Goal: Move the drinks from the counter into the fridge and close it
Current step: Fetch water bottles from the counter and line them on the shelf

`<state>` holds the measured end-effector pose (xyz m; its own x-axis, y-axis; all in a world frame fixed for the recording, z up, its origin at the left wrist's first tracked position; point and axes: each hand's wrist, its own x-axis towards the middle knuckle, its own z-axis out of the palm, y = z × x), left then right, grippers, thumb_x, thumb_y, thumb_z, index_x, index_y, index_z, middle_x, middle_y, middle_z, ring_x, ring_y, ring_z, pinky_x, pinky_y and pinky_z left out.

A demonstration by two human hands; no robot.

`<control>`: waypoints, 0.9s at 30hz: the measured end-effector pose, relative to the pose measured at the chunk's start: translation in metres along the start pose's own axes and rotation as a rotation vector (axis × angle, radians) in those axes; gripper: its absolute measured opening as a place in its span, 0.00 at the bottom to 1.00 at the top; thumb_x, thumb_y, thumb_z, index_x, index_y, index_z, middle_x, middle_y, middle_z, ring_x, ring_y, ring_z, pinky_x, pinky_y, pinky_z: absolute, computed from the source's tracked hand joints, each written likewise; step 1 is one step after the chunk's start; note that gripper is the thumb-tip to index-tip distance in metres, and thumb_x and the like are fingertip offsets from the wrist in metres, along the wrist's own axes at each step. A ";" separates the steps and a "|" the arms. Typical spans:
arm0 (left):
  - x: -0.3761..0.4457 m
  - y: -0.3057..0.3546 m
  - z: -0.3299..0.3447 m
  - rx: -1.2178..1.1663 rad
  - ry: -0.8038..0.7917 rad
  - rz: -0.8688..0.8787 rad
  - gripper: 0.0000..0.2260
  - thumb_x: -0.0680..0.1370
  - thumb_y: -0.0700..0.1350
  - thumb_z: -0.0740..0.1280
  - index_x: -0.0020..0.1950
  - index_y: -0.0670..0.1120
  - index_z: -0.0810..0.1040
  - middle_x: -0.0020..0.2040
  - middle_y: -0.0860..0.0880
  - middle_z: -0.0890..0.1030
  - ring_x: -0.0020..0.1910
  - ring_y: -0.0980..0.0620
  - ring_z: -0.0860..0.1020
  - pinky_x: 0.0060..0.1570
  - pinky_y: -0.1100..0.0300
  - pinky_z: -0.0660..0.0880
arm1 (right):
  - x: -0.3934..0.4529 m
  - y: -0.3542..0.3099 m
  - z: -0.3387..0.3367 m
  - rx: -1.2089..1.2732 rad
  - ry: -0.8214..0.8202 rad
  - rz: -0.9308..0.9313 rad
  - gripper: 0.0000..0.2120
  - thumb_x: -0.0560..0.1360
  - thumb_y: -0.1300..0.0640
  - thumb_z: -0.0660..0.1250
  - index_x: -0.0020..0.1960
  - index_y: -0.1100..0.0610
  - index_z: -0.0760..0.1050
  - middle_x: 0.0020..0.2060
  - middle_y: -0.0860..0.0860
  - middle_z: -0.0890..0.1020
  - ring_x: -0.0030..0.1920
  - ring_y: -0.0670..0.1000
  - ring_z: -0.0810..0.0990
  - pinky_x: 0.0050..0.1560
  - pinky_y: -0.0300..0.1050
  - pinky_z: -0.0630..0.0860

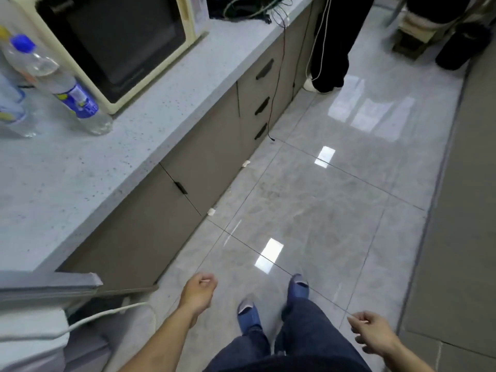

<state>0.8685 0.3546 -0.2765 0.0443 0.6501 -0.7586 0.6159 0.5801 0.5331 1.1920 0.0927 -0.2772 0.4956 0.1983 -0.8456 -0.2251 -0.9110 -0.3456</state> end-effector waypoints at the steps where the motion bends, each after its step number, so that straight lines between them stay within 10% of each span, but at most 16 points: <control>1: 0.002 0.006 0.001 -0.008 0.013 -0.014 0.02 0.79 0.47 0.67 0.50 0.52 0.77 0.49 0.48 0.81 0.44 0.49 0.79 0.40 0.60 0.77 | 0.010 -0.016 -0.004 -0.021 -0.013 -0.008 0.08 0.77 0.59 0.69 0.42 0.62 0.75 0.28 0.54 0.75 0.24 0.50 0.67 0.28 0.35 0.62; 14: -0.029 0.015 0.040 -0.369 0.432 -0.486 0.05 0.76 0.48 0.71 0.42 0.47 0.81 0.43 0.42 0.83 0.42 0.44 0.82 0.48 0.51 0.80 | 0.132 -0.297 -0.002 -0.460 -0.210 -0.322 0.11 0.76 0.62 0.70 0.36 0.60 0.74 0.25 0.55 0.74 0.24 0.51 0.69 0.25 0.36 0.64; 21: -0.025 0.057 0.045 -0.636 0.682 -0.496 0.02 0.73 0.38 0.74 0.42 0.42 0.82 0.49 0.40 0.83 0.51 0.41 0.81 0.55 0.49 0.78 | 0.102 -0.413 0.106 -0.632 -0.435 -0.630 0.07 0.75 0.64 0.67 0.38 0.60 0.76 0.26 0.51 0.75 0.23 0.49 0.70 0.25 0.37 0.64; 27: 0.011 0.108 -0.007 -0.873 0.875 -0.362 0.01 0.76 0.39 0.71 0.46 0.43 0.81 0.50 0.41 0.80 0.53 0.40 0.80 0.53 0.46 0.80 | 0.013 -0.483 0.204 -0.670 -0.689 -0.888 0.03 0.78 0.57 0.68 0.47 0.56 0.80 0.39 0.50 0.82 0.41 0.50 0.80 0.41 0.41 0.74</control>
<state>0.9304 0.4277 -0.2250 -0.7489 0.3002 -0.5908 -0.2466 0.7013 0.6689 1.1363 0.6094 -0.2044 -0.3151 0.7825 -0.5371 0.5117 -0.3365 -0.7905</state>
